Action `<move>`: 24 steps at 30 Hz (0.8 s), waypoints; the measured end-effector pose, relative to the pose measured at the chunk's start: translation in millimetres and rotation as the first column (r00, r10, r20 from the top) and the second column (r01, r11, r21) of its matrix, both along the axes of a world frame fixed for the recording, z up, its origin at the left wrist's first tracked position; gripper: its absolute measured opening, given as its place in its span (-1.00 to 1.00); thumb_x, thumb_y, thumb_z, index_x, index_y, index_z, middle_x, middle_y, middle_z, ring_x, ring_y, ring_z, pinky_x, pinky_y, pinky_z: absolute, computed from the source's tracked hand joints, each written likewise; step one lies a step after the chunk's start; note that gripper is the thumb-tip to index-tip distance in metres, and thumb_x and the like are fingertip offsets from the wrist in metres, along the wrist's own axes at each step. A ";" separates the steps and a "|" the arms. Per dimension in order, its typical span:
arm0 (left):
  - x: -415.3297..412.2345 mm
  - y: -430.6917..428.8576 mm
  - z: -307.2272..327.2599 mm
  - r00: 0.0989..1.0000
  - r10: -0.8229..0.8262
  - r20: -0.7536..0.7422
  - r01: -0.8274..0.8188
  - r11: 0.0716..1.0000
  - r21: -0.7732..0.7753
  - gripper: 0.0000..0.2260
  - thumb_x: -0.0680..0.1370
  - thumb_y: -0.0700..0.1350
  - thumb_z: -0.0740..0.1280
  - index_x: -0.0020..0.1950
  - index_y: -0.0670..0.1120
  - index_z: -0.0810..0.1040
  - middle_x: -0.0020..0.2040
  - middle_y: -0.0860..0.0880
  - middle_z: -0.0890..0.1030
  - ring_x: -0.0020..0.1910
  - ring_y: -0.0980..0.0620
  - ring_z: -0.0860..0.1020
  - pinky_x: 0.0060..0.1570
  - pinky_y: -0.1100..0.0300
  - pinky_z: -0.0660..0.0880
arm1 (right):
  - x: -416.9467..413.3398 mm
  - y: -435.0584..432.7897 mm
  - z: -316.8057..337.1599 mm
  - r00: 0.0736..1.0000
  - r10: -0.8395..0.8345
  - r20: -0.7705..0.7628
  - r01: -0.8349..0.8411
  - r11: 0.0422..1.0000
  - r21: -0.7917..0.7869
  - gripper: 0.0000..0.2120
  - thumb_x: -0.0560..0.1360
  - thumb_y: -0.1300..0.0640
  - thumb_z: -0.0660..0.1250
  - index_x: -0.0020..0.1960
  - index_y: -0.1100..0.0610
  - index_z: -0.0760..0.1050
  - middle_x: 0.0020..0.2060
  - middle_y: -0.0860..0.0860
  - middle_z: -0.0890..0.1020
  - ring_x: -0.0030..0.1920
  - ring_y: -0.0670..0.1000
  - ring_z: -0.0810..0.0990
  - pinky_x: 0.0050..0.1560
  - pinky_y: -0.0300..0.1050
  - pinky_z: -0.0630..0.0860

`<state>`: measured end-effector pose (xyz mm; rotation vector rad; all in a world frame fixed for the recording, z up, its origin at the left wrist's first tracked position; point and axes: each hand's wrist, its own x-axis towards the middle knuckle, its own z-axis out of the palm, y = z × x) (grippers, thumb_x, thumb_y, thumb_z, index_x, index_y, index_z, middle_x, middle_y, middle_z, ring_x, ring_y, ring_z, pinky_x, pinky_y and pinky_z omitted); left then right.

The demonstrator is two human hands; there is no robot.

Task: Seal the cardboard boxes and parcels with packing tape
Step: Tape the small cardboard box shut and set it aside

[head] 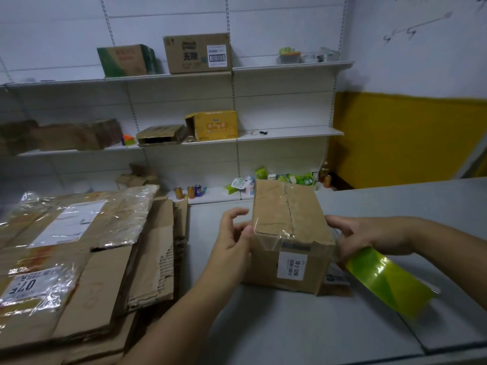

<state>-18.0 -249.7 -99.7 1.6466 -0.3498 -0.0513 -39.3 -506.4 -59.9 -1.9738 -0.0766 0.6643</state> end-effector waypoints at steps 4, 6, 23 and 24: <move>-1.1 1.6 0.7 0.966 -0.179 -0.185 0.178 0.984 -0.020 -0.76 0.63 0.06 0.10 0.25 0.33 0.35 0.16 0.16 0.50 0.12 0.12 0.47 0.09 0.12 0.47 | 2.1 -0.8 -5.3 0.998 -0.020 0.055 0.020 1.000 -0.009 -0.29 0.28 0.21 0.44 0.33 -0.15 0.27 0.12 0.14 0.63 0.11 0.23 0.61 0.19 0.22 0.50; 0.9 3.4 -0.4 0.938 -0.174 -0.300 0.171 0.985 -0.036 -0.74 0.61 0.08 0.15 0.29 0.27 0.40 0.20 0.08 0.51 0.19 0.02 0.47 0.22 -0.04 0.46 | 2.8 -1.8 -6.4 0.998 -0.023 0.061 0.023 1.000 -0.007 -0.28 0.26 0.18 0.46 0.34 -0.13 0.28 0.15 0.17 0.61 0.14 0.26 0.59 0.23 0.27 0.46; 42.4 -10.2 33.3 0.419 -0.737 0.531 -0.386 0.384 0.838 -0.47 0.66 0.14 -0.18 0.29 0.02 0.52 0.21 -0.03 0.60 0.12 -0.04 0.61 -0.18 0.05 0.63 | -10.9 -21.4 7.0 1.000 0.019 0.022 -0.019 1.000 0.013 -0.92 0.35 0.19 0.36 -0.18 0.19 0.54 -0.33 0.06 0.63 -0.32 -0.04 0.61 -0.27 -0.23 0.52; 40.4 -9.6 36.2 0.412 -0.744 0.526 -0.378 0.386 0.842 -0.49 0.65 0.17 -0.18 0.34 0.05 0.45 0.24 -0.02 0.58 0.15 -0.04 0.60 -0.17 0.06 0.63 | -9.0 -20.9 6.3 1.000 0.019 0.025 -0.019 1.000 -0.003 -0.89 0.35 0.18 0.37 -0.14 0.18 0.54 -0.32 0.05 0.64 -0.30 -0.04 0.62 -0.25 -0.22 0.53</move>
